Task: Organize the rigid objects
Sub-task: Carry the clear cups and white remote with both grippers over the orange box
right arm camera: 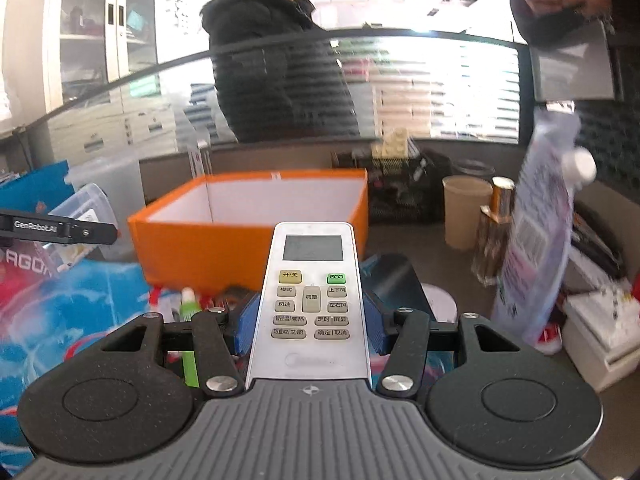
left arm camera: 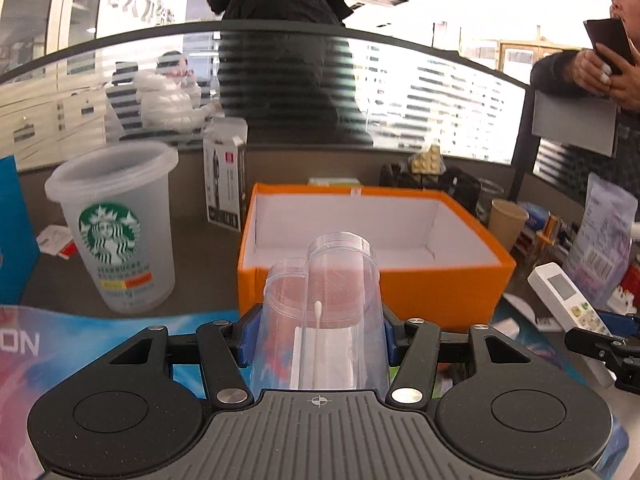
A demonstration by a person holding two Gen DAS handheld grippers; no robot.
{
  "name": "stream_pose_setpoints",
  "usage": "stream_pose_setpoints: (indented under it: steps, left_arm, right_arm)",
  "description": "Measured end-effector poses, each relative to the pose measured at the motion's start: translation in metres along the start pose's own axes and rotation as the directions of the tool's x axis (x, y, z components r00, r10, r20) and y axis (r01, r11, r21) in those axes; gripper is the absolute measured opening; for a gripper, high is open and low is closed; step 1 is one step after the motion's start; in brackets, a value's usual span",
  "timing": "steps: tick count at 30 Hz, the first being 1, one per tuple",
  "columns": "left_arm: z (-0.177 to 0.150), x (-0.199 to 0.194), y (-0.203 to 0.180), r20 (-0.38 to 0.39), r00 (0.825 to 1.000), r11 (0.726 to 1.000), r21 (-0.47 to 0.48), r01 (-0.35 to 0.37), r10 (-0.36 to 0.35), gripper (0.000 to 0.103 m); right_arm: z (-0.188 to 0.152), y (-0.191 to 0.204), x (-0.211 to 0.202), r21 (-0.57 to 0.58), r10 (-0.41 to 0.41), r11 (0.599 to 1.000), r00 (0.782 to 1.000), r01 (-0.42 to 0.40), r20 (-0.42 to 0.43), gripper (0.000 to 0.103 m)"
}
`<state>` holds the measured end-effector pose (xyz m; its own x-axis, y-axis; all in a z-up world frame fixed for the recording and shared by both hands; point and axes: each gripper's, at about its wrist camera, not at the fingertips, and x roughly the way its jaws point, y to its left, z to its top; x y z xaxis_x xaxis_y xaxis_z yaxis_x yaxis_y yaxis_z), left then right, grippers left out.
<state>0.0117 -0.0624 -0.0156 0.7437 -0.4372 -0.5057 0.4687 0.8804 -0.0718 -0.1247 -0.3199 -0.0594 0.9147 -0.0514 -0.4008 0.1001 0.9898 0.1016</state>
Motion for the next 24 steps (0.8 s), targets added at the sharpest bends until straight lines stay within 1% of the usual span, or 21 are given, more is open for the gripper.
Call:
stream_pose_setpoints:
  steps: [7, 12, 24]
  left_arm:
    - [0.026, 0.011, -0.003, 0.023, 1.0, 1.0, 0.001, 0.0, 0.0, 0.054]
    - [0.043, 0.021, -0.005, 0.038, 0.999, 1.0, 0.001, -0.014, 0.014, 0.054]
    - [0.066, 0.053, 0.0, 0.038, 0.998, 0.999, -0.003, -0.046, 0.046, 0.054]
  right_arm:
    - [0.028, 0.003, 0.013, -0.012, 0.019, 1.0, 0.999, -0.019, 0.042, 0.05]
    - [0.046, 0.004, 0.024, -0.022, 0.021, 1.0, 0.997, -0.019, 0.07, 0.05]
    - [0.075, 0.004, 0.053, -0.019, 0.02, 1.0, 0.995, -0.019, 0.093, 0.05]
